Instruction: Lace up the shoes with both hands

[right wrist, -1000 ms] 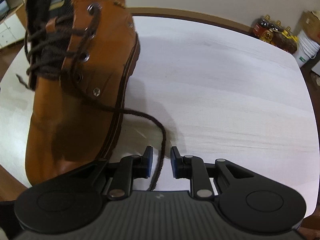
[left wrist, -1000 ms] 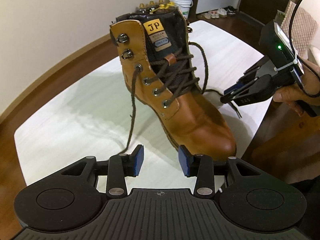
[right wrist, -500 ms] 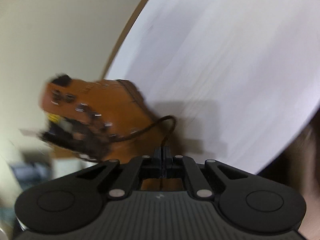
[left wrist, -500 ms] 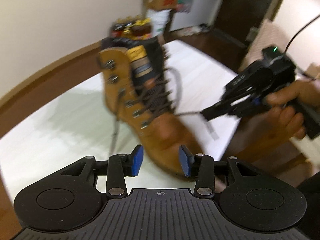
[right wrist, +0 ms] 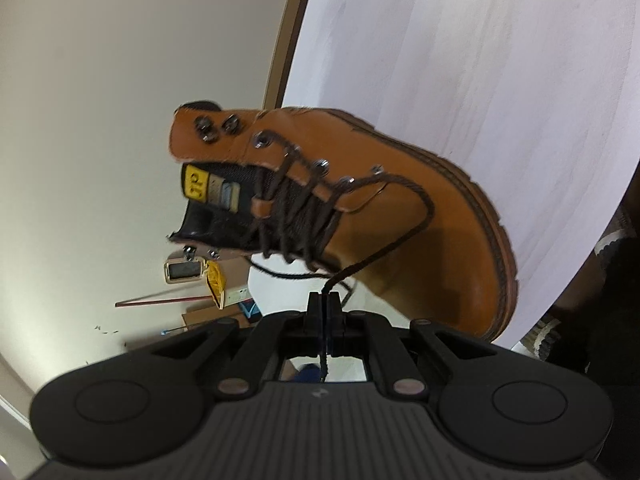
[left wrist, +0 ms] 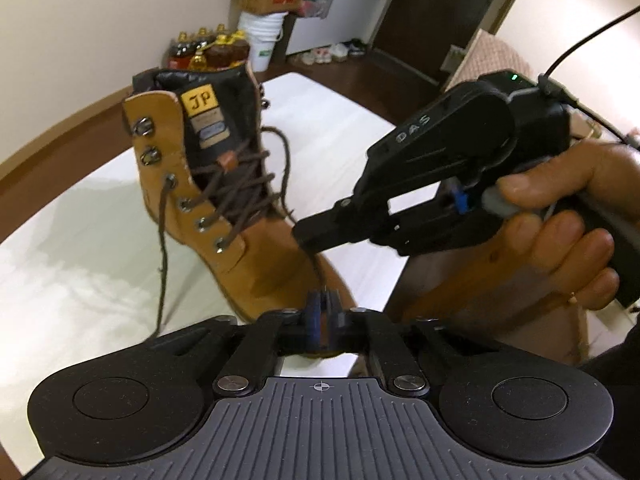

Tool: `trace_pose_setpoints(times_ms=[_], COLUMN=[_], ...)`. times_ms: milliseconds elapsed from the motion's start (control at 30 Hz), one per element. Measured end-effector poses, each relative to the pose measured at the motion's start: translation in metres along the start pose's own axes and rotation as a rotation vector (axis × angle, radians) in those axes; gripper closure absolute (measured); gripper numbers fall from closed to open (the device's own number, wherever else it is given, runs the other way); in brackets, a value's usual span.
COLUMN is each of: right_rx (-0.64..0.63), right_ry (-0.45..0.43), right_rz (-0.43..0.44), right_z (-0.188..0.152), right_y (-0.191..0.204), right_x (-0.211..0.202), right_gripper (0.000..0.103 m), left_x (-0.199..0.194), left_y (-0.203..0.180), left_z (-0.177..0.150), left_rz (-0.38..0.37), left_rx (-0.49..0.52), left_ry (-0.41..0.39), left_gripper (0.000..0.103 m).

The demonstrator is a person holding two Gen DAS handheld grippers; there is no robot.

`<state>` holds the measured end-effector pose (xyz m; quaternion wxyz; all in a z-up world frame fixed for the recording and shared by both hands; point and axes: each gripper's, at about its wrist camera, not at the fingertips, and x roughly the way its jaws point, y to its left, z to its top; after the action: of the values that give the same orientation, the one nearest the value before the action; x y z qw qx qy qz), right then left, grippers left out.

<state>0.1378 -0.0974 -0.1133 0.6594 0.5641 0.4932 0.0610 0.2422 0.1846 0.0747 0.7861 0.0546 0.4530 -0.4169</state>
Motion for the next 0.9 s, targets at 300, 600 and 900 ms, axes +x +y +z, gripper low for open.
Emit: trace_pose_setpoints(times_ms=[300,600,900], right_rx=[-0.246,-1.463,-1.956], right_ry=[0.13,0.201,0.329], right_rz=[-0.03,-0.257,-0.277], right_z=[-0.007,-0.099,-0.16], right_y=[0.025,0.107,0.109], right_x=[0.004,0.028,0.053], right_gripper=[0.089,0.084,0.085], left_x=[-0.02,-0.039,-0.051], left_y=[0.029,0.043,0.039], left_z=[-0.013,-0.018,-0.025], left_rz=[0.013,-0.021,-0.041], left_rx=[0.003,0.144,0.204], left_ry=[0.029,0.072,0.064], left_gripper=[0.101,0.101,0.101])
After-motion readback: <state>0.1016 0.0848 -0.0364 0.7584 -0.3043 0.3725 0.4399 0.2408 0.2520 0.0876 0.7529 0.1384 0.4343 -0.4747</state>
